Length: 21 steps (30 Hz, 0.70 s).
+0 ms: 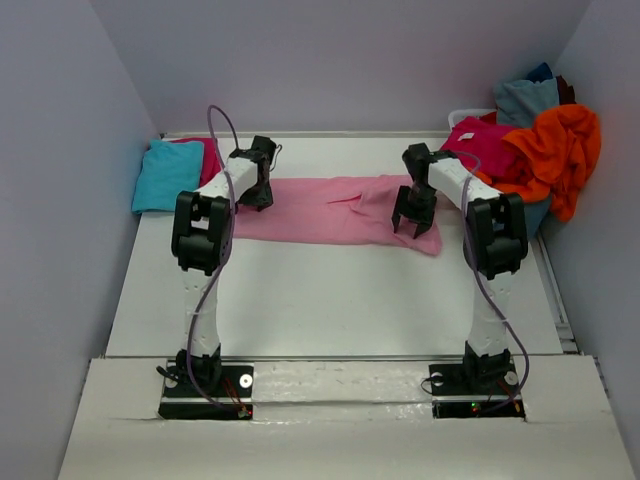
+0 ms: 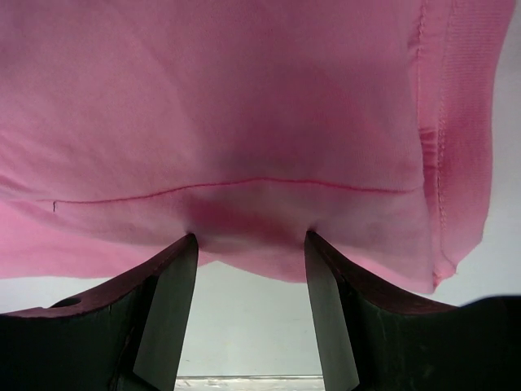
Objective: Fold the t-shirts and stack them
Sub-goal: Rotate the rectangle-folded T-shirt at the center of the board.
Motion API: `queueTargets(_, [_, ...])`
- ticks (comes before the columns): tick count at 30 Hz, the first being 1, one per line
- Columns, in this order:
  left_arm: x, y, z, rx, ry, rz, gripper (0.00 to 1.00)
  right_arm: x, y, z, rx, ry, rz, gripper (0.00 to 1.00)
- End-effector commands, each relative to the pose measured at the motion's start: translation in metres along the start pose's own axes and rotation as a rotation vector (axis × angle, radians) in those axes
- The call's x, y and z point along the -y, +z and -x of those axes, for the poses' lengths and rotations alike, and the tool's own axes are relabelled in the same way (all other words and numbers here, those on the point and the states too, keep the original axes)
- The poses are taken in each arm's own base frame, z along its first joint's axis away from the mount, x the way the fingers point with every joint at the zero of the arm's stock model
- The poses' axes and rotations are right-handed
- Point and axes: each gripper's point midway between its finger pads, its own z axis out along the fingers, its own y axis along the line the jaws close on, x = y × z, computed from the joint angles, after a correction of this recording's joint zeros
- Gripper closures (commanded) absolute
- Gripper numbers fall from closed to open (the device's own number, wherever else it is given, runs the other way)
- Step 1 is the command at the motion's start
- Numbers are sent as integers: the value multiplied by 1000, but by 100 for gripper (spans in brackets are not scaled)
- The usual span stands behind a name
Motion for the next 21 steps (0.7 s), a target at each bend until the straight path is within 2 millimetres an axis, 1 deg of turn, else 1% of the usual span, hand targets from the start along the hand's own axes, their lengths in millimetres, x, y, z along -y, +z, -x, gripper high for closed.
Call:
queueTargets(1, [-17,15,-25,-81,0,47,23,-11,6,2,7,-3,32,39])
queueTargets(4, [-16,23,-41,-132,22,44,23,-10,12,0,-5,-2,26,39])
queueTargets(5, [-12,25,-53,-169,25,21,23,-10,13,0,-5,-1,26,39])
queueTargets(7, [-9,25,-64,-195,21,-10,23,-10,16,-2,-14,4,28,40])
queueTargets(8, [-6,26,-76,-221,17,-36,23,-9,19,-4,-19,9,25,40])
queueTargets(11, [-7,26,-92,-253,18,-51,24,-5,23,-10,-31,14,17,40])
queueTargets(12, [-6,25,-102,-277,19,-72,24,-5,23,-9,-24,17,18,40])
queueTargets(13, [-6,24,-106,-286,18,-76,24,-4,24,-10,-24,18,12,40])
queueTargets(14, [-7,24,-116,-310,20,-85,24,-3,25,-11,-24,20,7,40])
queueTargets(16, [-7,16,-120,-316,15,-111,24,0,24,-10,-17,26,-7,40])
queueTargets(17, [-6,14,-128,-338,13,-128,24,1,23,-10,-14,29,-14,40])
queueTargets(18, [-4,8,-128,-336,5,-153,24,2,21,-9,-7,34,-17,40])
queueTargets(20, [-2,2,-133,-353,-3,-180,24,7,18,-5,14,39,-47,40])
queueTargets(21, [0,-5,-136,-362,-9,-207,24,8,15,-3,25,49,-57,40])
